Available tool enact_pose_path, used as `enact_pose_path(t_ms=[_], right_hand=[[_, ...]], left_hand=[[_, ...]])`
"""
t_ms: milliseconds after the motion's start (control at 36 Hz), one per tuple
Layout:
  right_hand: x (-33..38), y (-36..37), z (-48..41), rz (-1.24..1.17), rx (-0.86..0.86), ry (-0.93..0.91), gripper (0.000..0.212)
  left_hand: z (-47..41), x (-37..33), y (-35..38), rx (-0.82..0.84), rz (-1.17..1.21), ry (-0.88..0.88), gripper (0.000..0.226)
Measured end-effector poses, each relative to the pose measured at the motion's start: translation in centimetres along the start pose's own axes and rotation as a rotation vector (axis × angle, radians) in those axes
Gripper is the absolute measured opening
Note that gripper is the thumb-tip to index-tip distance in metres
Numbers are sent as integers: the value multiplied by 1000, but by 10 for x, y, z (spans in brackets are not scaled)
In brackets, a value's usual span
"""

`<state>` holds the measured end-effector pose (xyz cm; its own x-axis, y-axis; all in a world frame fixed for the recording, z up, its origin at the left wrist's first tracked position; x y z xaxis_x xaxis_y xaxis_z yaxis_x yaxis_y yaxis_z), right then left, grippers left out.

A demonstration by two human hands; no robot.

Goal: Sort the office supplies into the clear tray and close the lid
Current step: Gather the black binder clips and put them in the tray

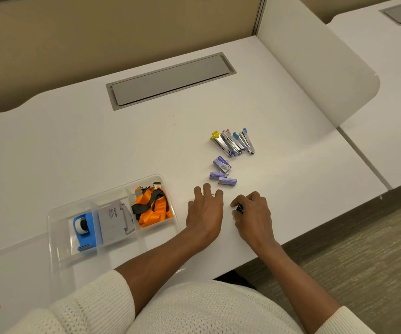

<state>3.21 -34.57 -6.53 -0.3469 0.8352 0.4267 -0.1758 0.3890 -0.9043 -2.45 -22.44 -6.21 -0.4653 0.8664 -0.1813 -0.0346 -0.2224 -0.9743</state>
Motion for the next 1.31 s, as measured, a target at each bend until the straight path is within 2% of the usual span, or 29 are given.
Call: enact_pose_path(t_ms=[250, 361, 528, 722, 889, 1083, 1306], right_hand=[[0, 3, -8, -15, 51, 85, 22], [-1, 3, -9, -12, 46, 80, 22], [-1, -1, -7, 12, 38, 74, 20], [1, -2, -8, 33, 39, 63, 20], [1, -1, -8, 32, 45, 50, 20], [0, 2, -9, 27, 55, 51, 21], [-1, 2, -10, 9, 51, 42, 19]], left_hand=[[2, -1, 4, -5, 35, -1, 45], [5, 2, 6, -34, -22, 57, 47], [6, 6, 4, -81, -82, 28, 52], [10, 11, 5, -129, -65, -107, 48], [11, 11, 11, -124, -7, -142, 53], [15, 8, 13, -141, 86, -124, 48], [15, 4, 14, -79, 136, 23, 54]])
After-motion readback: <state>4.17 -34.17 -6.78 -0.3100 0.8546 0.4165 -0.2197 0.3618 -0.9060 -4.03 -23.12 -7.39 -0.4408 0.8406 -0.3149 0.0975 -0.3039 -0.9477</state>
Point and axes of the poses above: each hand's wrist, its own z-axis away from the middle knuckle, its own y-axis out of the palm, x = y × z, the point moved 2 cm from there along -z, towards the middle knuckle, and after that the axes turned 12 degrees about -x, right-handed, at the moved point
